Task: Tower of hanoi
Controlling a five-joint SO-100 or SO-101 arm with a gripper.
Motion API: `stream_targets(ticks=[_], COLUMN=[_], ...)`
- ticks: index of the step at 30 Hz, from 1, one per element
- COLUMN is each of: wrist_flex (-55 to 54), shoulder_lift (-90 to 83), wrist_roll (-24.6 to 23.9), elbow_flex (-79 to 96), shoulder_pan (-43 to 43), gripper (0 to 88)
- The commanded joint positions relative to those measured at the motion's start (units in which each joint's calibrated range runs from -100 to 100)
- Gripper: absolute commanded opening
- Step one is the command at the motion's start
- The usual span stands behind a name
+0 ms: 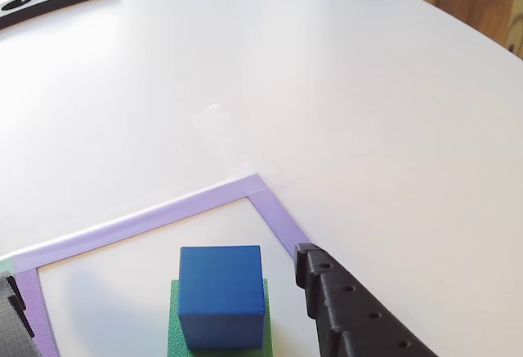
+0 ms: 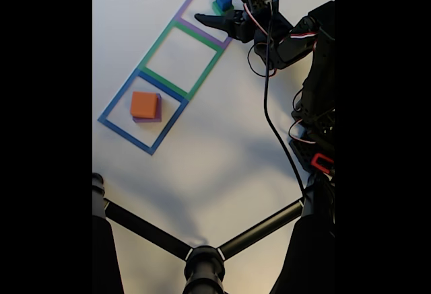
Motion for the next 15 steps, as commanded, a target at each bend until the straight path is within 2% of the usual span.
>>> stream_targets(ticks=[1,6,15], wrist_flex=[-1.4,-1.4,-1.2], shoulder_lift=[-0.5,-0.3,0.4], wrist_roll=[0.0,0.0,0.0], elbow_flex=[-1.5,-1.4,-1.3], shoulder_pan=[-0.8,-1.1,-1.0], gripper=[40.0,32.2,28.4])
